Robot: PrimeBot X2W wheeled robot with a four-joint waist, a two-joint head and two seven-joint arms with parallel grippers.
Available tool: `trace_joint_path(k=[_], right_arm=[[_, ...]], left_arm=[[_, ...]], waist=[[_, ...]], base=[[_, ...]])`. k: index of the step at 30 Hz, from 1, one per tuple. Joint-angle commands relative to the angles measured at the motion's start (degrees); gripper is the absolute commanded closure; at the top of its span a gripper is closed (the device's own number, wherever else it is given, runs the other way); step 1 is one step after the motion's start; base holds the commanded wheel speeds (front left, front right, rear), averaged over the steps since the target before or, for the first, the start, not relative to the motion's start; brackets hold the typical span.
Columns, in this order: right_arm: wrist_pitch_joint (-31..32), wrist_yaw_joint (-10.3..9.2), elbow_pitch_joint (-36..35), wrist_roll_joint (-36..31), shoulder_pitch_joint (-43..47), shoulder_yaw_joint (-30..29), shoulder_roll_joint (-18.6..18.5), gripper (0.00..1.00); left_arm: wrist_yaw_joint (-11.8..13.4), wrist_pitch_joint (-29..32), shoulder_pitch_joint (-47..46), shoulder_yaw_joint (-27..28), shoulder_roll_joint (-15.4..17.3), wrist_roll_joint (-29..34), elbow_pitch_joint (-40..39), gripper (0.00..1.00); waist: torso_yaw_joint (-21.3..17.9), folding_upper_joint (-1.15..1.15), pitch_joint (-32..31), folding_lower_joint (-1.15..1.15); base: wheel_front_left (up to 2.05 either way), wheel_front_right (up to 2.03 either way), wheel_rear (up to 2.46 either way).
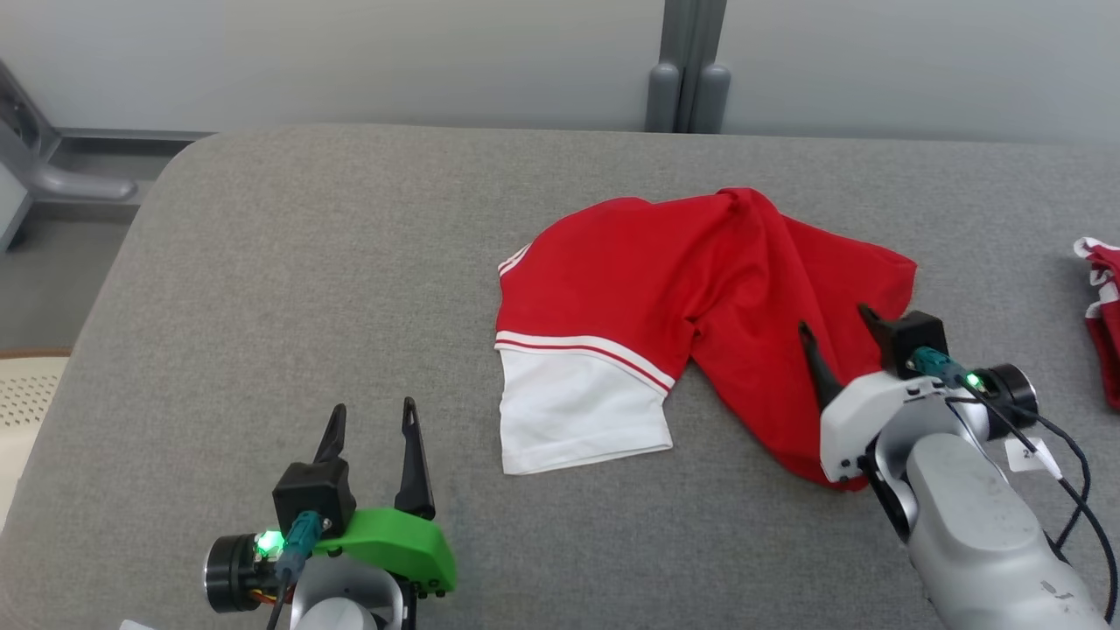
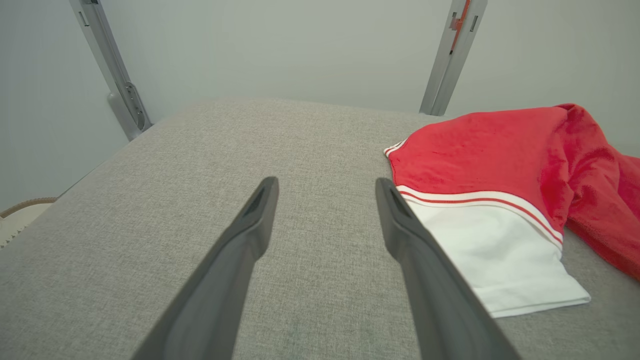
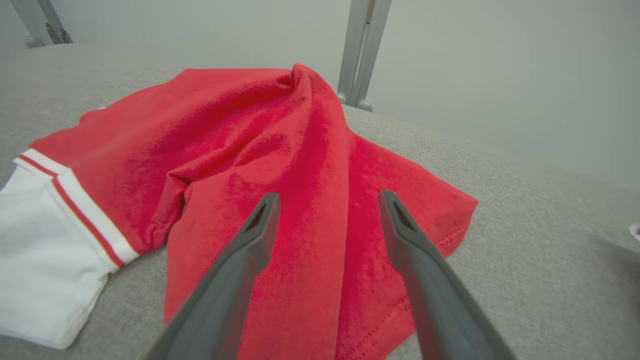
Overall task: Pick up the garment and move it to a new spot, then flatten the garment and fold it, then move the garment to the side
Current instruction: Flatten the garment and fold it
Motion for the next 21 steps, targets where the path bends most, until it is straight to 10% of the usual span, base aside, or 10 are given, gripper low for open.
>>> trace_joint_path(k=[1, 16, 18, 21], right_arm=[[0.57, -0.11, -0.08, 0.65, 1.33, -0.49, -0.66, 0.00], [8.59, -0.11, 5.99, 2.58, -1.24, -5.17, -4.37, 0.00], [9.32, -0.11, 7.42, 2.54, -2.47, -5.22, -4.84, 0.52], [10.59, -0.11, 9.25, 2.77, -4.22, -5.25, -5.71, 1.00]], left_arm=[[0.24, 0.10, 0.87, -0.01, 0.51, -0.64, -0.32, 0.00], [0.83, 0.96, -0.77, -0.57, 1.31, -0.04, -2.16, 0.00], [0.93, 0.81, -1.10, -0.48, 1.28, -0.09, -2.20, 0.00], [0.96, 0.46, -1.28, -0.32, 1.19, -0.37, -2.07, 0.00]], waist=[[-1.50, 0.00, -1.43, 0.00], [2.38, 0.00, 3.83, 0.00], [3.00, 0.00, 4.44, 0.00], [3.73, 0.00, 5.09, 0.00]], base=[[0.00, 0.00, 0.00], [0.00, 0.00, 0.00], [0.00, 0.00, 0.00], [0.00, 0.00, 0.00]])
